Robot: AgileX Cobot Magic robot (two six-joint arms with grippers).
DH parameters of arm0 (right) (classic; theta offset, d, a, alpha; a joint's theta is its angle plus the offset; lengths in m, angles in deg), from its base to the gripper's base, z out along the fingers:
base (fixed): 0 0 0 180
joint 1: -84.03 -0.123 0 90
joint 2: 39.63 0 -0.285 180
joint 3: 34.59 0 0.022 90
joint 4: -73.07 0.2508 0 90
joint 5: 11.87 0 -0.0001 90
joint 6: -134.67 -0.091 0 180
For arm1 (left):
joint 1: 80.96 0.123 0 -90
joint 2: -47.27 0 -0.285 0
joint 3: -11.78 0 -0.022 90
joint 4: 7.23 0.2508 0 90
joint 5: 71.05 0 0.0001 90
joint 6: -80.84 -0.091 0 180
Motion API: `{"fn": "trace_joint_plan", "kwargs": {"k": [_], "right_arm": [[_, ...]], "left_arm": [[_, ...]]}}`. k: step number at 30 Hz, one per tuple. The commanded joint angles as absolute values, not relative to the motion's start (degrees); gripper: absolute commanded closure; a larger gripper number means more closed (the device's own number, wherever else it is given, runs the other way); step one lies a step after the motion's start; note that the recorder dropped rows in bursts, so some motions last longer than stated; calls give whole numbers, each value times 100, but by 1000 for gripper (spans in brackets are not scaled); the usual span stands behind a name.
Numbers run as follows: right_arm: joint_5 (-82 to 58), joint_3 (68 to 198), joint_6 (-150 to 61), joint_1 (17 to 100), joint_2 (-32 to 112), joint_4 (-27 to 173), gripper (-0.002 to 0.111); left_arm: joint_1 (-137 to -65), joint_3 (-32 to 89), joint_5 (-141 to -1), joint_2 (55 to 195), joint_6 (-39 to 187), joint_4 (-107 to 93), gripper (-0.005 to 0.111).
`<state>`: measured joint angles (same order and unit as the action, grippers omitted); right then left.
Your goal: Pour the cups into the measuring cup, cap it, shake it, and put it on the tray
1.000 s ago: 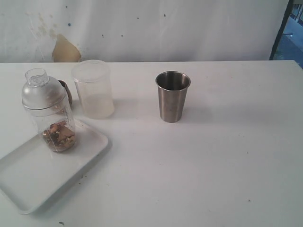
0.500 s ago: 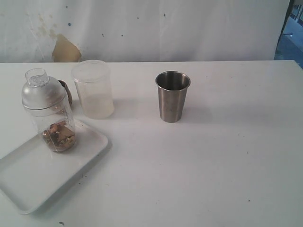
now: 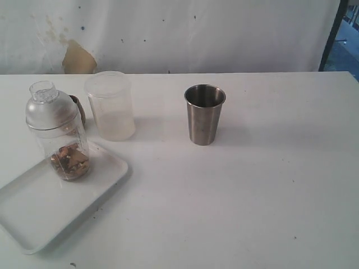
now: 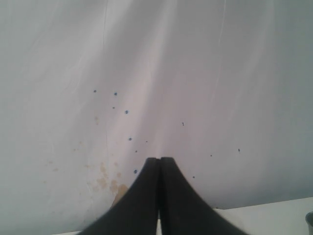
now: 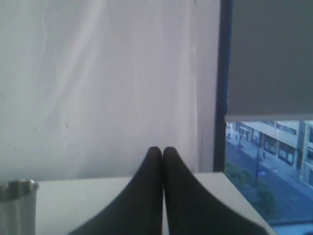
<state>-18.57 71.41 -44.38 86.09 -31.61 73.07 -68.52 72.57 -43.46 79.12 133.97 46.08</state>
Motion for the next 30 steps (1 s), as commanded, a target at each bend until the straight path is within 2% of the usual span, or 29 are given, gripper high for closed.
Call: {"fn": "trace_joint_plan", "kwargs": {"k": [1, 8, 30], "right_arm": [[-1532, 6820, -4352, 8938, -3184, 7307, 108], [649, 6820, -4189, 8938, -3184, 6831, 108], [648, 6820, -4259, 8924, -3184, 6857, 108]], "left_arm": [[-6842, 7254, -4368, 7904, 13433, 4596, 107], [-6842, 7254, -4368, 7904, 13433, 4596, 107], [-6842, 7254, -4368, 7904, 13433, 4596, 107]]}}
